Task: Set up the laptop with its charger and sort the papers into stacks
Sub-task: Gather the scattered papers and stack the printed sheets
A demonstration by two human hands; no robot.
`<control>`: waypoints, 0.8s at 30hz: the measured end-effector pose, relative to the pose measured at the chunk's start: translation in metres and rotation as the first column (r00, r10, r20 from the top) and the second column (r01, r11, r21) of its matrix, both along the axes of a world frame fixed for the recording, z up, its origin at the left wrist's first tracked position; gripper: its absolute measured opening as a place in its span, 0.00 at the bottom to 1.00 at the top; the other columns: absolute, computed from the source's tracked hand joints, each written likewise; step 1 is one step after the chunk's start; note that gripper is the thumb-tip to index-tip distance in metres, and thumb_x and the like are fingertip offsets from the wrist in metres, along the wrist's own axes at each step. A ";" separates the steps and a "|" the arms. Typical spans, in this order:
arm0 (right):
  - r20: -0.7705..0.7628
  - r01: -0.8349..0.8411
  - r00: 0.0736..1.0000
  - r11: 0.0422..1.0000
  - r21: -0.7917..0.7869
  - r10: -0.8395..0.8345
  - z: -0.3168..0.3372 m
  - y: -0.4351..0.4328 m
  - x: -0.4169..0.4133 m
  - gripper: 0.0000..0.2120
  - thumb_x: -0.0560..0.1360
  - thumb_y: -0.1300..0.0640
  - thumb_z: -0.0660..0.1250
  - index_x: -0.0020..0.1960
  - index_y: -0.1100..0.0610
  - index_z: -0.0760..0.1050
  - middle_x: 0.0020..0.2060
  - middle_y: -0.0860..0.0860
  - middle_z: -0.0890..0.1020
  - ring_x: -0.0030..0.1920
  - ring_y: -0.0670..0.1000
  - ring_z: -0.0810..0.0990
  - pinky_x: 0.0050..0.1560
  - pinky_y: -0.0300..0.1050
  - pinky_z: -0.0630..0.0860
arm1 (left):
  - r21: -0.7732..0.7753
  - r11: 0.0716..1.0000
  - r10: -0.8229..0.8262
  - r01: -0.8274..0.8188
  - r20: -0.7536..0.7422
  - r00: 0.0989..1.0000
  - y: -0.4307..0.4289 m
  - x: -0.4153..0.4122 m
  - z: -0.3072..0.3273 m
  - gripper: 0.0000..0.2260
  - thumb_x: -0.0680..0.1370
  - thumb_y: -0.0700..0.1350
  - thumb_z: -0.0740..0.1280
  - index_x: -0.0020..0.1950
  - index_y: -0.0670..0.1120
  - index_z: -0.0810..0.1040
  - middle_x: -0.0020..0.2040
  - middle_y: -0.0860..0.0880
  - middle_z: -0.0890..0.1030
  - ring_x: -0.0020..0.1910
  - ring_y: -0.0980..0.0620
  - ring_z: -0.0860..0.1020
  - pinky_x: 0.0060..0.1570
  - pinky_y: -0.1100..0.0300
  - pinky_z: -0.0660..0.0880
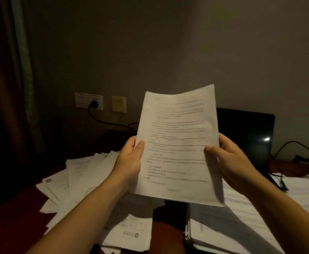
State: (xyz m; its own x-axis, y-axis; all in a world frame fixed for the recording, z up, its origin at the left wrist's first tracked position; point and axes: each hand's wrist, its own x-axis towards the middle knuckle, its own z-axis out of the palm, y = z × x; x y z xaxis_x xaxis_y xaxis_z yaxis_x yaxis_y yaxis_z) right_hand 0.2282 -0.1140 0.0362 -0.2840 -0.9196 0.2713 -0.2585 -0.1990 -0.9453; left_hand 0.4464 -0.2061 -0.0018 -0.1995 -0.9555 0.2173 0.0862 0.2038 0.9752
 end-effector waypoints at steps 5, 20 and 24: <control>0.087 0.121 0.988 0.991 0.056 -0.125 -0.013 0.039 -0.055 0.12 0.82 0.63 0.59 0.61 0.51 0.74 0.53 0.52 0.84 0.51 0.53 0.85 0.50 0.55 0.82 | 0.180 0.962 -0.204 0.203 -0.018 0.979 0.019 -0.047 0.001 0.10 0.84 0.46 0.63 0.63 0.50 0.78 0.50 0.50 0.87 0.46 0.49 0.86 0.40 0.53 0.83; -0.499 0.454 0.805 0.875 0.167 -0.321 -0.069 0.082 -0.111 0.27 0.79 0.62 0.67 0.76 0.53 0.66 0.66 0.47 0.76 0.61 0.50 0.77 0.55 0.43 0.80 | -0.163 0.957 -0.126 0.239 0.511 0.850 0.044 -0.098 -0.063 0.19 0.83 0.44 0.64 0.74 0.52 0.73 0.66 0.63 0.74 0.54 0.69 0.73 0.42 0.81 0.69; -0.561 0.470 0.771 0.864 0.179 -0.303 -0.071 0.084 -0.112 0.24 0.79 0.60 0.66 0.74 0.53 0.69 0.69 0.49 0.76 0.66 0.51 0.75 0.62 0.47 0.76 | -0.216 0.966 -0.019 0.140 0.483 0.875 0.045 -0.093 -0.062 0.13 0.82 0.45 0.66 0.66 0.51 0.80 0.60 0.55 0.82 0.40 0.62 0.81 0.35 0.73 0.73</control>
State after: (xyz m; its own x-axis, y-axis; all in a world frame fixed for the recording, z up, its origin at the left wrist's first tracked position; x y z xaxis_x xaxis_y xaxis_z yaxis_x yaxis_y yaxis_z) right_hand 0.1166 -0.0302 -0.0349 -0.5341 -0.8179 0.2139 -0.6996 0.2856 -0.6549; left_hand 0.3535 -0.1609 -0.0639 -0.4091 -0.8635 0.2948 -0.3473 0.4461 0.8249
